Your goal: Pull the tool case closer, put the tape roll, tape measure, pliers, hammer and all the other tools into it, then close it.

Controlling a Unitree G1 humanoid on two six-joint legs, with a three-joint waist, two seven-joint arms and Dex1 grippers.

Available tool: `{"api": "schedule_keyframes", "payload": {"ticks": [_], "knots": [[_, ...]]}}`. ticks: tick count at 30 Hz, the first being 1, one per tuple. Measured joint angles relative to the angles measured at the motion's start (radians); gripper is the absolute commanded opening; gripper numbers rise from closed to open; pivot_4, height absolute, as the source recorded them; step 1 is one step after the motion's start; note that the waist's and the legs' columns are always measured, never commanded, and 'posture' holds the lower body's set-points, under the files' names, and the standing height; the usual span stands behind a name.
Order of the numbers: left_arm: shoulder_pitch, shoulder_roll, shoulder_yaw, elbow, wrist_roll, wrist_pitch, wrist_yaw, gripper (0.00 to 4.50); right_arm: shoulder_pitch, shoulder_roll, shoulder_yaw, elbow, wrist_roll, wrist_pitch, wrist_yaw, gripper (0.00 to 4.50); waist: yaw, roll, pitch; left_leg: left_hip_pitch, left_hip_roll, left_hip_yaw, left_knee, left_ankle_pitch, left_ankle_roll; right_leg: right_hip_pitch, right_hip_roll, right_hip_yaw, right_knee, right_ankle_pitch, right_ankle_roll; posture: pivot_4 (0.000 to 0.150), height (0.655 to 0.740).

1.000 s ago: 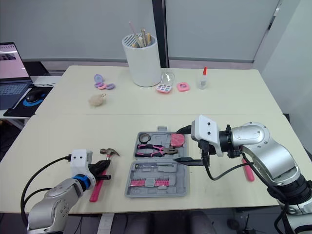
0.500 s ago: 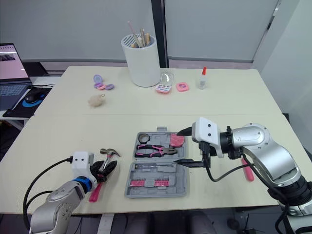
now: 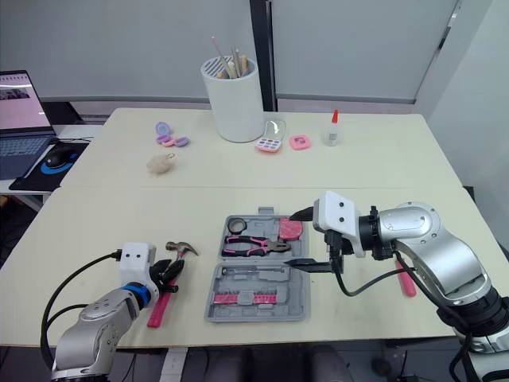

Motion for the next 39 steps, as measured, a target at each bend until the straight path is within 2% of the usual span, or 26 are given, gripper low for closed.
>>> {"api": "schedule_keyframes", "payload": {"ticks": [1, 2, 7, 11, 16, 21, 25, 29, 33, 36, 39], "knots": [[0.001, -0.002, 0.0, -0.001, 0.0, 0.0, 0.002, 0.1, 0.0, 0.0, 0.0, 0.0, 0.0, 0.0, 0.0, 4.5, 0.0, 0.0, 0.0, 0.0, 0.0, 0.0, 0.0, 0.0, 0.0, 0.0, 0.0, 0.0, 0.0, 0.0, 0.0, 0.15, 0.7376], [0.002, -0.002, 0.0, -0.002, 0.0, 0.0, 0.004, 0.07, 0.0, 0.0, 0.0, 0.0, 0.0, 0.0, -0.001, 4.5, 0.0, 0.0, 0.0, 0.0, 0.0, 0.0, 0.0, 0.0, 0.0, 0.0, 0.0, 0.0, 0.0, 0.0, 0.0, 0.15, 0.7376], [0.045, -0.013, 0.026, -0.027, -0.019, -0.008, 0.0, 0.07, 0.0, 0.0, 0.0, -0.001, -0.001, -0.001, -0.007, 4.5, -0.002, 0.0, 0.0, 0.0, 0.0, 0.001, 0.0, 0.0, 0.0, 0.0, 0.0, 0.001, 0.0, 0.0, 0.0, 0.15, 0.7376], [0.106, -0.002, 0.041, -0.075, -0.056, -0.024, -0.064, 0.07, 0.001, 0.0, 0.0, -0.003, -0.001, -0.003, -0.016, 4.5, -0.004, 0.0, 0.0, 0.0, 0.001, 0.001, -0.001, 0.0, 0.0, -0.001, 0.0, 0.0, -0.001, 0.0, 0.0, 0.15, 0.7376], [0.21, 0.126, 0.05, -0.246, -0.114, -0.07, -0.236, 0.07, 0.017, -0.002, -0.031, -0.013, 0.011, -0.005, -0.022, 4.5, -0.003, -0.002, 0.003, -0.001, 0.001, 0.0, -0.001, 0.0, 0.0, -0.001, 0.0, 0.0, -0.001, 0.0, 0.0, 0.15, 0.7376], [0.218, 0.252, 0.039, -0.375, -0.159, -0.132, -0.399, 0.07, 0.04, -0.02, -0.079, -0.052, 0.048, 0.006, -0.024, 4.5, 0.004, -0.001, 0.003, -0.001, 0.0, 0.001, -0.001, 0.0, 0.0, -0.001, 0.0, 0.001, -0.002, 0.0, 0.0, 0.15, 0.7376], [0.169, 0.366, -0.092, -0.39, -0.126, -0.179, -0.534, 0.07, 0.086, -0.081, -0.127, -0.077, 0.071, 0.027, -0.02, 4.5, 0.008, 0.0, 0.004, -0.001, 0.0, 0.001, -0.001, 0.0, 0.0, -0.001, 0.0, 0.0, -0.002, 0.0, 0.0, 0.15, 0.7376], [0.024, 0.406, -0.256, -0.391, -0.052, -0.215, -0.608, 0.07, 0.156, -0.185, -0.169, -0.105, 0.079, 0.043, 0.019, 4.5, 0.02, 0.001, 0.005, -0.001, 0.0, 0.001, -0.001, 0.0, 0.0, -0.001, 0.001, 0.001, -0.003, 0.0, 0.0, 0.15, 0.7376], [-0.155, 0.381, -0.457, -0.321, 0.064, -0.236, -0.648, 0.07, 0.254, -0.272, -0.205, -0.131, 0.078, 0.042, 0.047, 4.5, 0.022, 0.002, 0.005, -0.002, 0.0, 0.001, -0.001, 0.0, 0.0, -0.001, 0.002, 0.001, -0.004, 0.0, 0.0, 0.15, 0.7376], [-0.27, 0.32, -0.588, -0.251, 0.144, -0.215, -0.647, 0.07, 0.307, -0.288, -0.221, -0.149, 0.077, 0.043, 0.043, 4.5, 0.02, 0.002, 0.005, -0.002, 0.0, 0.002, -0.001, 0.0, 0.0, -0.001, 0.004, 0.001, -0.004, 0.0, 0.0, 0.15, 0.7376], [-0.33, 0.302, -0.668, -0.218, 0.194, -0.187, -0.655, 0.07, 0.337, -0.294, -0.228, -0.177, 0.078, 0.045, 0.033, 4.5, 0.015, 0.002, 0.005, -0.002, 0.0, 0.002, -0.001, 0.0, 0.0, -0.002, 0.006, 0.002, -0.004, 0.0, 0.0, 0.15, 0.7376]]}}
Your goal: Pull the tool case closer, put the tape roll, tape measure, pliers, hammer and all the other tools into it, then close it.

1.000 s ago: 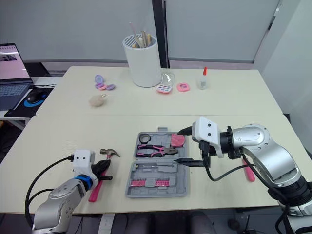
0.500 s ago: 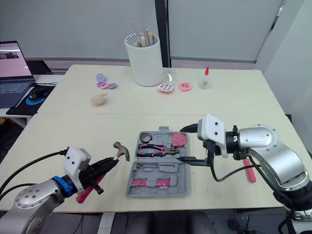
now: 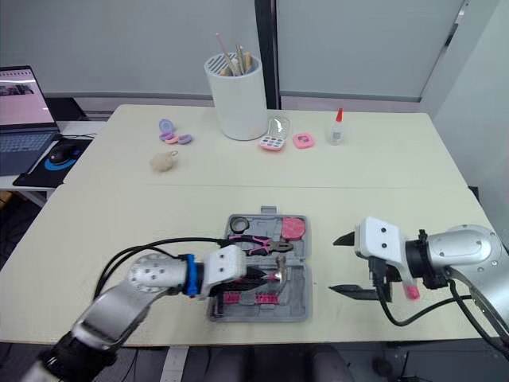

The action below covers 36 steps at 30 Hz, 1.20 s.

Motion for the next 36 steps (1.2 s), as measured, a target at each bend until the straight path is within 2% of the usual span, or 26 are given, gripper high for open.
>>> {"api": "schedule_keyframes", "payload": {"ticks": [7, 19, 36], "knots": [[-0.082, -0.021, -0.111, 0.041, 0.088, 0.045, -0.033, 0.07, 0.04, -0.014, -0.007, -0.022, -0.002, 0.0, -0.017, 4.5, 0.001, 0.0, 0.0, 0.0, 0.0, -0.001, 0.001, 0.0, 0.0, 0.0, 0.005, 0.0, 0.0, 0.0, 0.0, 0.15, 0.7376], [-0.101, -0.068, -0.128, 0.092, 0.134, 0.109, -0.033, 0.07, 0.06, -0.017, -0.019, -0.025, -0.002, -0.003, -0.031, 4.5, 0.003, 0.0, 0.0, 0.0, 0.0, -0.001, 0.001, 0.0, 0.0, 0.0, 0.006, 0.0, 0.001, 0.0, 0.0, 0.15, 0.7376], [-0.145, -0.126, -0.148, 0.189, 0.176, 0.035, -0.035, 0.07, 0.067, -0.021, -0.019, -0.025, -0.009, -0.006, -0.035, 4.5, 0.004, 0.0, 0.0, 0.0, 0.0, -0.001, 0.002, 0.0, 0.0, 0.001, 0.005, 0.0, 0.001, 0.0, 0.0, 0.15, 0.7376]]}}
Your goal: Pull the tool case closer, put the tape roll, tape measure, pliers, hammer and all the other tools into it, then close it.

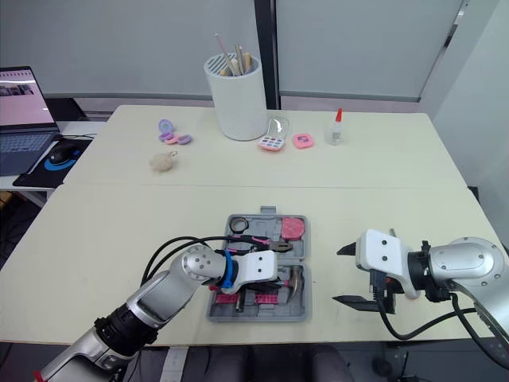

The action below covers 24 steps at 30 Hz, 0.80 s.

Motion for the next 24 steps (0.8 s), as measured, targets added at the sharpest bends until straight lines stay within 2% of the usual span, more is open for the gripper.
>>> {"api": "schedule_keyframes", "payload": {"ticks": [1, 3, 8, 15, 24], "knots": [[-0.001, -0.005, 0.0, 0.003, -0.002, 0.0, 0.0, 0.07, 0.0, 0.0, 0.0, 0.0, 0.0, 0.0, 0.0, 4.5, 0.0, 0.0, 0.0, 0.0, 0.0, 0.0, 0.0, 0.0, 0.0, 0.0, 0.0, 0.0, 0.0, 0.0, 0.0, 0.15, 0.7376], [-0.001, -0.016, 0.001, 0.007, -0.006, 0.001, -0.001, 0.79, 0.0, 0.0, 0.0, 0.0, 0.0, 0.0, 0.0, 4.5, 0.0, 0.0, 0.0, 0.0, 0.0, 0.0, 0.0, 0.0, 0.0, 0.0, 0.0, 0.0, 0.0, 0.0, 0.0, 0.15, 0.7376], [-0.003, -0.012, 0.009, 0.002, -0.009, 0.001, -0.019, 2.26, 0.001, -0.002, 0.0, 0.0, 0.0, -0.003, 0.0, 4.5, 0.0, 0.0, 0.0, 0.0, 0.0, 0.0, 0.001, 0.0, 0.0, 0.0, 0.0, 0.0, 0.001, 0.0, 0.0, 0.15, 0.7376], [0.021, 0.073, 0.113, -0.102, -0.073, -0.003, -0.055, 4.43, 0.0, -0.007, -0.007, 0.0, 0.002, -0.004, 0.0, 4.5, -0.002, 0.0, 0.0, 0.0, 0.001, 0.0, 0.001, 0.0, 0.0, 0.0, 0.0, 0.0, 0.001, 0.0, 0.0, 0.15, 0.7376], [0.151, 0.169, 0.319, -0.112, -0.254, -0.176, -0.149, 4.49, -0.013, -0.007, -0.011, 0.0, 0.003, -0.003, -0.003, 4.5, 0.0, 0.0, 0.0, 0.0, 0.001, 0.0, 0.001, 0.0, 0.0, 0.0, -0.003, 0.0, 0.001, 0.0, 0.0, 0.15, 0.7376]]}}
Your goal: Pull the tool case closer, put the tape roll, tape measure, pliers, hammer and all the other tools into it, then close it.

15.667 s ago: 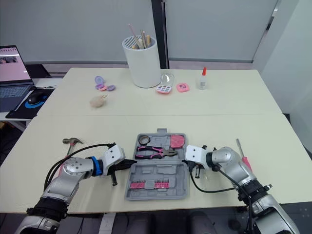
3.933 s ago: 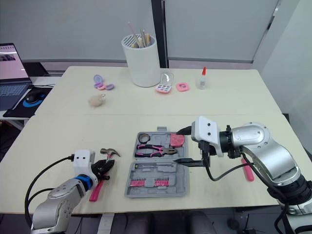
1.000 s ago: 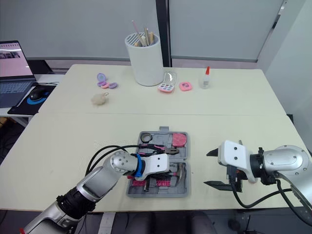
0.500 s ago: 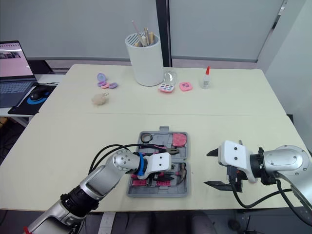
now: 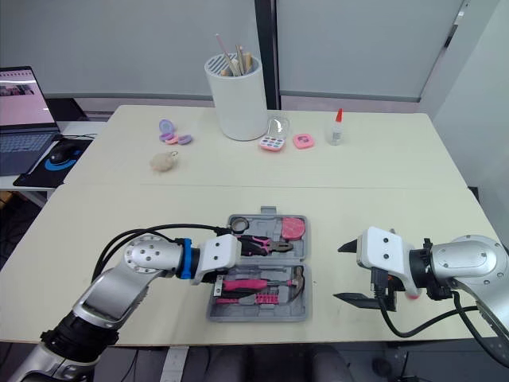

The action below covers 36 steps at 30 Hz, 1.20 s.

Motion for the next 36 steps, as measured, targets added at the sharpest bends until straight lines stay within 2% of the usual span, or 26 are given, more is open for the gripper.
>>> {"api": "schedule_keyframes", "payload": {"ticks": [2, 5, 17, 23, 36], "knots": [[0.023, 0.0, 0.008, -0.001, -0.03, 0.001, -0.005, 4.49, -0.002, 0.0, 0.0, 0.0, 0.0, 0.0, 0.0, 4.5, 0.0, 0.0, 0.0, 0.0, 0.0, 0.0, 0.0, 0.0, 0.0, 0.0, 0.0, 0.0, 0.0, 0.0, 0.0, 0.15, 0.7376], [0.034, -0.003, 0.009, 0.01, -0.032, -0.022, 0.005, 3.91, -0.002, 0.0, 0.0, 0.0, 0.0, 0.0, 0.0, 4.5, 0.001, 0.0, 0.0, 0.0, 0.0, 0.0, 0.0, 0.0, 0.0, 0.0, 0.0, 0.0, 0.0, 0.0, 0.0, 0.15, 0.7376], [0.018, -0.033, -0.052, 0.114, 0.094, -0.114, 0.056, 0.05, -0.026, 0.001, 0.015, 0.0, 0.006, 0.008, -0.006, 4.5, 0.001, 0.0, 0.0, 0.0, 0.0, 0.0, 0.0, 0.0, 0.0, 0.0, 0.0, 0.0, 0.0, 0.0, 0.0, 0.15, 0.7376], [0.029, -0.032, -0.077, 0.12, 0.118, -0.12, 0.046, 0.02, -0.031, 0.001, 0.016, 0.0, 0.006, 0.008, -0.01, 4.5, 0.0, 0.0, 0.0, 0.0, 0.0, 0.0, 0.0, 0.0, 0.0, 0.0, 0.0, 0.0, 0.001, 0.0, 0.0, 0.15, 0.7376], [0.024, -0.071, -0.101, 0.252, 0.204, -0.239, 0.094, 0.02, -0.033, 0.001, 0.017, 0.0, 0.007, 0.009, -0.01, 4.5, 0.001, 0.001, -0.001, 0.001, 0.0, 0.0, 0.001, 0.0, 0.0, 0.001, 0.0, 0.0, 0.001, 0.0, 0.0, 0.15, 0.7376]]}}
